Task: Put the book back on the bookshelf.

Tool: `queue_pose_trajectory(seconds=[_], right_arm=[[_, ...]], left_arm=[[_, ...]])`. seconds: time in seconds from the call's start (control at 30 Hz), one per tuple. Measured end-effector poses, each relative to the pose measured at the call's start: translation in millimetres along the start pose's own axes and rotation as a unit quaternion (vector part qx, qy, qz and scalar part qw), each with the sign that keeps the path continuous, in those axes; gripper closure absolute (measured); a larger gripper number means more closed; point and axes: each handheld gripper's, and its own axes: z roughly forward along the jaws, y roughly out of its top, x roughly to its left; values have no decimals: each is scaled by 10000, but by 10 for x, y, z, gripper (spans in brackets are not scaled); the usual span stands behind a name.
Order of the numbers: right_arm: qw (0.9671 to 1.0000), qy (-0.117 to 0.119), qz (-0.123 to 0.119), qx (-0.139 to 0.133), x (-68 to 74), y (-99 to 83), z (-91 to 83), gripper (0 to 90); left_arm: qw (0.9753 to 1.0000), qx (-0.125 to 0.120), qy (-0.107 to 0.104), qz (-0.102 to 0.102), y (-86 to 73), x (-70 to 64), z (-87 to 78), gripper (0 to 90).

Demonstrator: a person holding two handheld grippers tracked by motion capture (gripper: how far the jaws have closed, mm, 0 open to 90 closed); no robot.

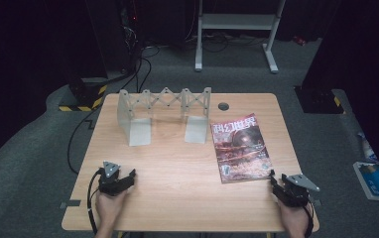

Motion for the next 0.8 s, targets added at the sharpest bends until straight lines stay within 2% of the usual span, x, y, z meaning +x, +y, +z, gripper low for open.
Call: queue_pose_trajectory(seconds=[0.4, 0.63, 0.8], right_arm=[[10000, 66, 28, 5, -16, 2, -3, 525], [9993, 252, 264, 40, -70, 15, -13, 526], [9988, 296, 371, 80, -86, 24, -24, 529]], left_arm=[[10000, -24, 1, -1, -2, 1, 6, 295], [10000, -31, -12, 1, -2, 3, 8, 295], [10000, -34, -22, 15, -1, 3, 8, 295]])
